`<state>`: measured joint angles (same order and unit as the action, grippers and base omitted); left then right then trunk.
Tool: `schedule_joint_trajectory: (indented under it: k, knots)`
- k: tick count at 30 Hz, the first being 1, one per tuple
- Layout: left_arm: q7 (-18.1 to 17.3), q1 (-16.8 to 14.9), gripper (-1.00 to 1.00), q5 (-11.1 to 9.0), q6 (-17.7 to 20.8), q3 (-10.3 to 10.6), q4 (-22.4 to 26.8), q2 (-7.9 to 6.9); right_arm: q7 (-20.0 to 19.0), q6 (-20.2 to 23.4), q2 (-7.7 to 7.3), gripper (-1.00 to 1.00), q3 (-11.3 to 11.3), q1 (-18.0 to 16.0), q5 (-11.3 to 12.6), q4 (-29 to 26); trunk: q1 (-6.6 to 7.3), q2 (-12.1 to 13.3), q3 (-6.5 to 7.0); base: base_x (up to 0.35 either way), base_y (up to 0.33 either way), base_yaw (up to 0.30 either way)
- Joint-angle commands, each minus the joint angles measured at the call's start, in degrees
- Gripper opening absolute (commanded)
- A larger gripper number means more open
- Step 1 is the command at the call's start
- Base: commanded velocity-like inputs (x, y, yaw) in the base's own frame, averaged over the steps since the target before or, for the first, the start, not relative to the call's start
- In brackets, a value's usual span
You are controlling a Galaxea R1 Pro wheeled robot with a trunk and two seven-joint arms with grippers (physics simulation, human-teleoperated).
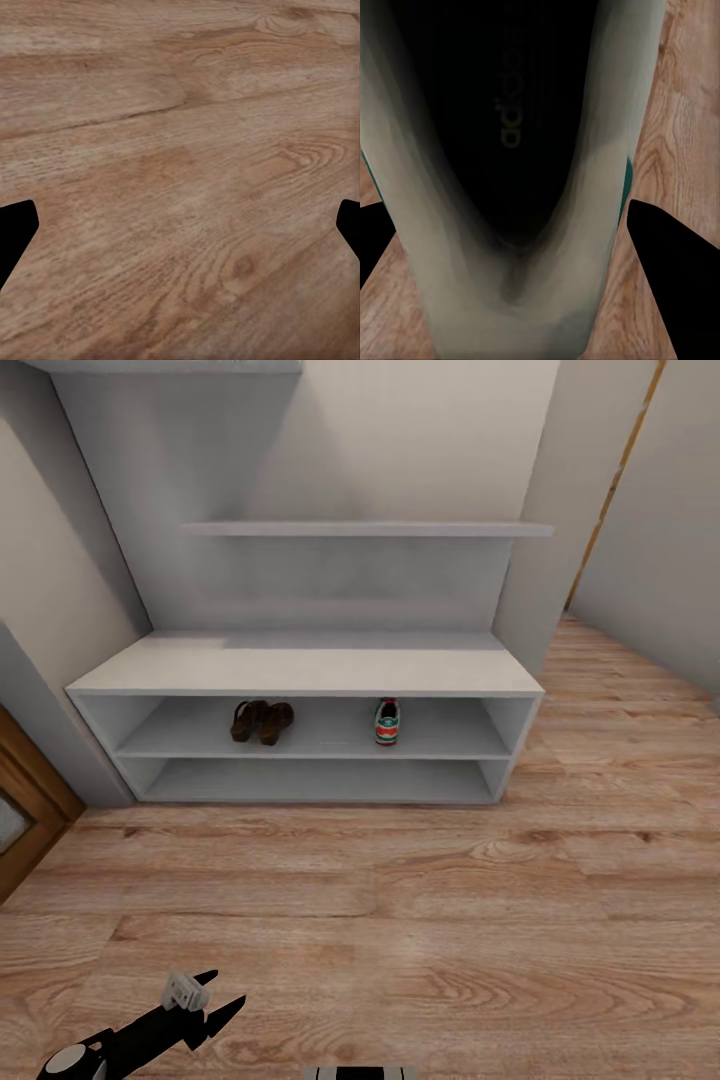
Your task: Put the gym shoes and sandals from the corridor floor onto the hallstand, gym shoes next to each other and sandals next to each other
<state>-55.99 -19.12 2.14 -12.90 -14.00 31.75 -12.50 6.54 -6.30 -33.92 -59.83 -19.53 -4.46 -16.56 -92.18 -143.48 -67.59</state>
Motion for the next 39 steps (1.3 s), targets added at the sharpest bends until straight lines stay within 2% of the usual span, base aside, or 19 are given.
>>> schedule_joint_trajectory:
  k: [1,6,7,10,12,13,14,16,17,19,22,23,26,28,29,31,35,38,39]
  knots:
    - [-0.3,0.0,1.00,0.2,-0.2,-0.2,0.0,0.03,0.1,-0.2,-0.01,-1.00,-0.3,-0.1,-0.5,0.1,0.01,0.0,-0.04,-0.006,-0.001,0.000]
    - [-0.3,0.0,1.00,0.2,-0.3,-0.2,-0.1,0.01,0.0,-0.1,0.15,-1.00,-0.2,-0.1,-0.6,0.4,0.01,0.0,-0.04,-0.001,0.000,0.000]
    - [-0.4,0.0,1.00,0.2,-0.4,-0.2,-0.1,-0.03,-0.3,-0.1,1.19,-1.00,0.0,-0.1,-1.1,1.1,0.01,0.0,-0.04,0.000,0.000,0.000]
    - [-0.7,0.0,1.00,0.2,-0.4,-0.2,0.0,-0.05,-0.5,0.0,2.54,-1.00,0.9,-0.1,-2.3,1.4,0.01,0.0,-0.04,0.000,0.000,0.000]
    - [-1.4,0.0,1.00,0.2,-0.5,-0.2,0.0,-0.06,-1.4,0.0,4.25,-1.00,3.0,-0.1,-4.5,1.5,0.01,0.0,-0.04,0.000,0.000,0.000]
    - [-2.8,0.0,1.00,0.3,-0.5,-0.2,0.0,-0.08,-3.2,0.0,6.30,-1.00,6.2,-0.1,-6.5,1.3,0.01,0.0,-0.04,0.000,0.000,0.000]
    - [-4.0,0.0,1.00,0.3,-0.5,-0.2,0.0,-0.12,-4.8,0.0,7.86,-1.00,8.2,-0.1,-7.4,1.1,0.01,0.0,-0.04,0.000,0.000,0.000]
    - [-5.1,0.0,1.00,0.3,-0.5,-0.2,0.0,-0.21,-6.3,0.0,9.45,-1.00,9.9,-0.1,-7.9,0.8,0.01,0.0,-0.04,0.000,0.000,0.000]
    - [-6.9,0.0,1.00,0.3,-0.5,-0.3,0.0,-0.71,-8.9,0.0,12.79,-1.00,12.8,-0.1,-8.6,-0.6,0.01,0.0,-0.04,0.000,0.000,0.000]
    - [-7.6,0.0,1.00,0.3,-0.5,-0.5,-0.1,-0.96,-10.0,0.0,14.80,-1.00,14.6,-0.1,-8.9,-1.6,0.01,0.0,-0.04,0.000,0.000,0.000]
    - [-8.8,0.0,1.00,0.2,-0.6,-2.0,-0.5,-1.18,-11.5,0.1,20.72,-1.00,21.4,-0.1,-9.7,-5.0,0.01,0.0,-0.04,0.000,0.000,0.000]
    - [-10.9,0.0,1.00,0.2,-0.8,-2.8,-0.7,-1.10,-12.0,0.3,27.10,-1.00,30.9,-0.1,-9.9,-8.0,0.01,0.0,-0.04,0.000,0.000,0.000]
    - [-12.7,0.0,1.00,0.5,-0.8,-2.8,-0.8,-1.11,-12.0,1.0,29.86,-1.00,35.0,-0.1,-9.9,-9.7,0.01,0.0,-0.04,0.000,0.000,0.000]
    - [-13.4,0.0,1.00,0.6,-0.8,-2.8,-0.8,-1.12,-11.9,1.9,31.01,-1.00,36.5,-0.2,-9.9,-10.7,0.01,0.0,-0.04,0.000,0.000,0.000]
    - [-13.9,0.0,1.00,0.6,-0.8,-2.8,-0.8,-1.12,-11.9,3.6,32.11,-1.00,38.0,-0.3,-9.9,-11.8,0.01,0.0,-0.04,0.000,0.000,0.000]
    - [-14.3,0.0,1.00,0.6,-0.8,-2.8,-0.8,-1.12,-11.8,6.3,33.18,-1.00,39.3,-0.7,-9.9,-13.0,0.01,0.0,-0.04,0.000,0.000,0.000]
    - [-14.8,0.0,1.00,0.6,-0.9,-2.8,-0.8,-1.17,-11.6,17.2,36.65,-1.00,41.6,-3.1,-9.9,-17.6,0.01,0.0,-0.04,0.000,0.000,0.000]
    - [-15.2,0.0,1.00,0.6,-0.9,-2.8,-0.8,-1.20,-11.4,22.2,38.61,-1.00,42.0,-4.8,-9.9,-19.7,0.01,0.0,-0.04,0.000,0.000,0.000]
    - [-15.6,0.0,1.00,0.6,-0.9,-2.8,-0.8,-1.24,-11.0,24.9,39.95,-1.00,42.2,-6.2,-9.9,-20.8,0.01,0.0,-0.04,0.000,0.000,0.000]
